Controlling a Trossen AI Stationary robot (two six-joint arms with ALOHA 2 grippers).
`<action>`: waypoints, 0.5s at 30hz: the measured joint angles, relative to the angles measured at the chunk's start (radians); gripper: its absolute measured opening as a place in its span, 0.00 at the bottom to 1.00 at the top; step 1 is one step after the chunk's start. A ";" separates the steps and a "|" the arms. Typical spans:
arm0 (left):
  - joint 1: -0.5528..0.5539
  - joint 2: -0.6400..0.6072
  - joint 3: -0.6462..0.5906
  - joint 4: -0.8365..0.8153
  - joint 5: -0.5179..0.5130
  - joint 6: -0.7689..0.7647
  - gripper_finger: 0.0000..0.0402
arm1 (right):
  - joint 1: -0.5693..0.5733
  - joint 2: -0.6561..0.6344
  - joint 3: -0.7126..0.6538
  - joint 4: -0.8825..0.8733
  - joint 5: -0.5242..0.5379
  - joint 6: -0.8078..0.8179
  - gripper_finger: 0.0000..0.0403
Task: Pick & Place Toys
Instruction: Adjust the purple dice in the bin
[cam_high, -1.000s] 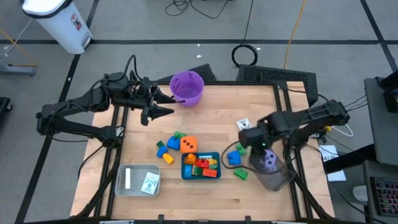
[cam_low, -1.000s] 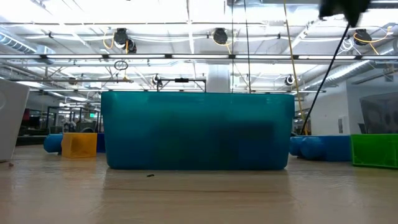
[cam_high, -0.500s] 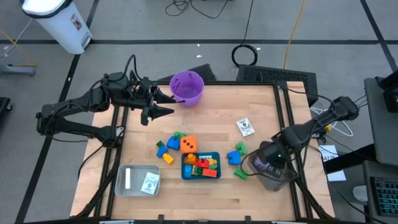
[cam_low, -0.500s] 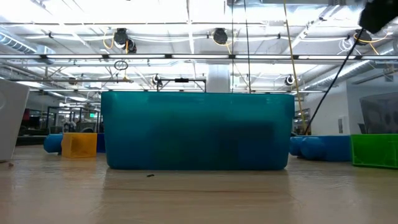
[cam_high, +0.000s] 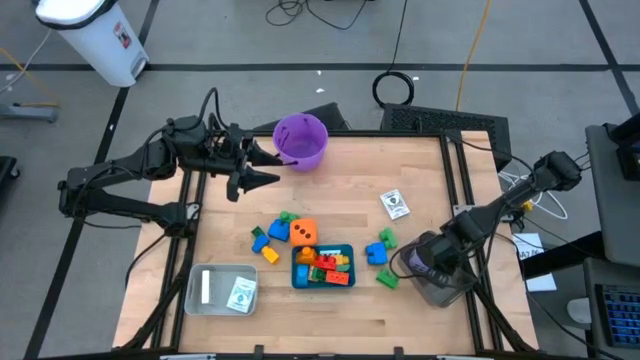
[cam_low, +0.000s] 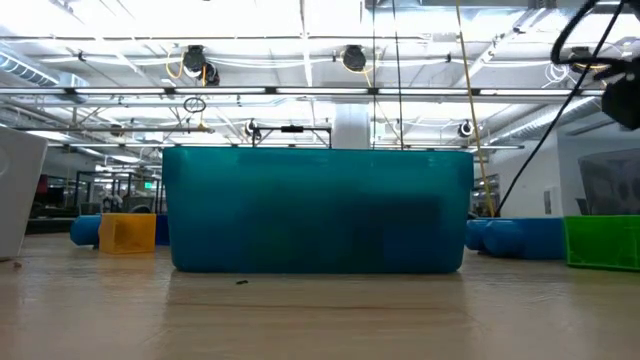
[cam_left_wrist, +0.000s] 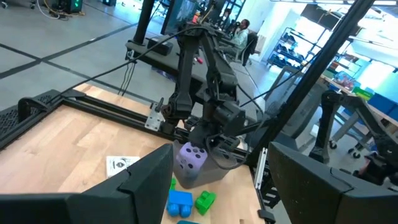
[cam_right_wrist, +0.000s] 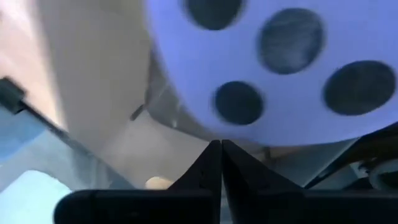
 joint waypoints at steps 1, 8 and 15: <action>0.000 0.000 0.000 0.000 -0.004 0.001 0.67 | 0.000 0.000 -0.011 0.003 0.003 0.005 0.01; 0.000 0.000 0.000 0.000 -0.007 0.009 0.67 | -0.001 0.000 -0.024 0.080 0.120 0.029 0.00; 0.000 0.000 0.000 0.000 -0.007 0.009 0.67 | -0.015 0.000 -0.023 0.207 0.231 0.029 0.00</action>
